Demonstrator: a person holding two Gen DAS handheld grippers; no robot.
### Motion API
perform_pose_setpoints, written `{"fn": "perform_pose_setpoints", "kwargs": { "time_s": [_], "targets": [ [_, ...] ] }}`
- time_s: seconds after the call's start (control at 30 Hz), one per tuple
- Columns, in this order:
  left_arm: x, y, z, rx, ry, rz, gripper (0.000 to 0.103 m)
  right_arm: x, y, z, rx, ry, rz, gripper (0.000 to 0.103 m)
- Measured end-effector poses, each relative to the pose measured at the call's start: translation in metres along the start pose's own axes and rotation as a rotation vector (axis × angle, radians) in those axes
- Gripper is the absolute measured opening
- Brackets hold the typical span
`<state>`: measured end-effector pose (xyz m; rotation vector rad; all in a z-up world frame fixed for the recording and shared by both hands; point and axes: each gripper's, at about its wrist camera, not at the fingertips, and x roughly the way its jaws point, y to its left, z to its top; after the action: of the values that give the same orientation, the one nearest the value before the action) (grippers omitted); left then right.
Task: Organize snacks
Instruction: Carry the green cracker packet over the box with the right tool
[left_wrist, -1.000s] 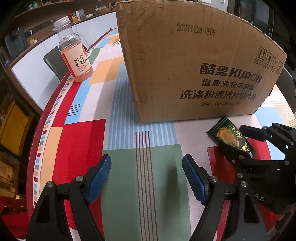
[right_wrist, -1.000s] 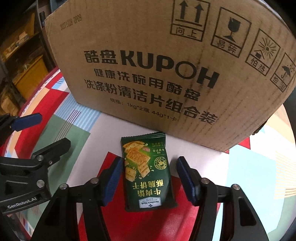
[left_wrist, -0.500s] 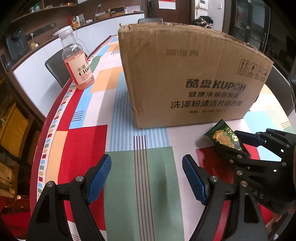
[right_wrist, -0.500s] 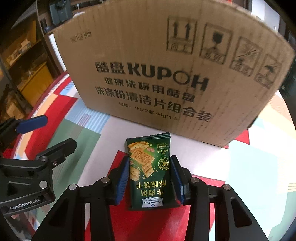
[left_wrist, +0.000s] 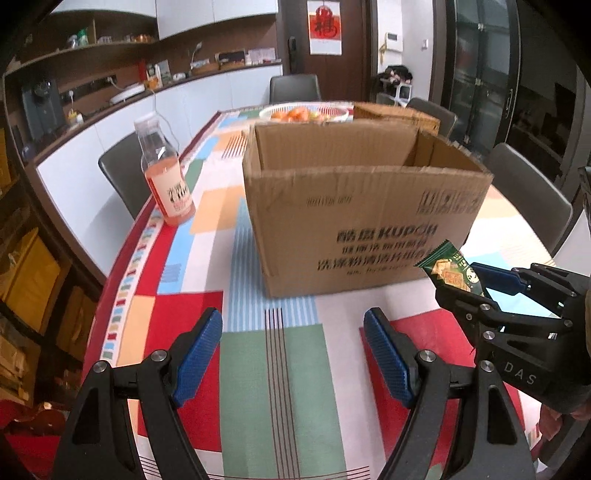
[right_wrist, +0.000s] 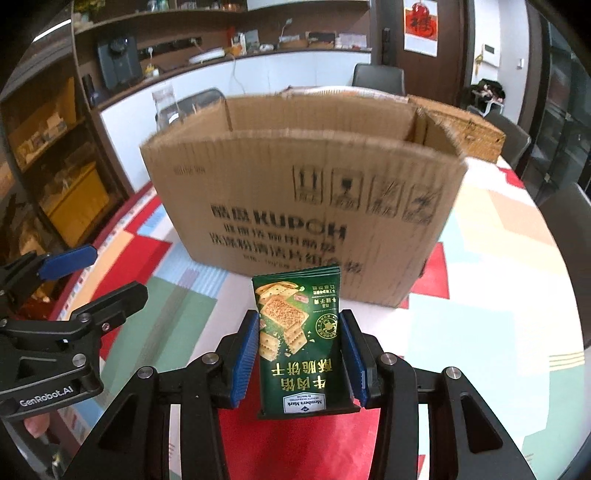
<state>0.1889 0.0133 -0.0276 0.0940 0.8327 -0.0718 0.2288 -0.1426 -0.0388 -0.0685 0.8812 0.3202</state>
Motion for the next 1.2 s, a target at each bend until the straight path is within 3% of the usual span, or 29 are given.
{"fn": "perform_pose_setpoints", "kwargs": {
  "time_s": [0.57, 0.93, 1.2],
  "targets": [
    [-0.054, 0.003, 0.047, 0.012, -0.208, 0.007, 0.081, -0.058, 0.003, 0.046, -0.006, -0.217, 0.009, 0.044],
    [-0.041, 0.011, 0.076, 0.012, -0.244, 0.023, 0.081, -0.053, 0.001, 0.082, -0.023, -0.271, -0.025, 0.044],
    [-0.023, 0.016, 0.1, 0.029, -0.229, 0.037, 0.084, -0.033, -0.005, 0.109, -0.027, -0.259, -0.052, 0.044]
  ]
}}
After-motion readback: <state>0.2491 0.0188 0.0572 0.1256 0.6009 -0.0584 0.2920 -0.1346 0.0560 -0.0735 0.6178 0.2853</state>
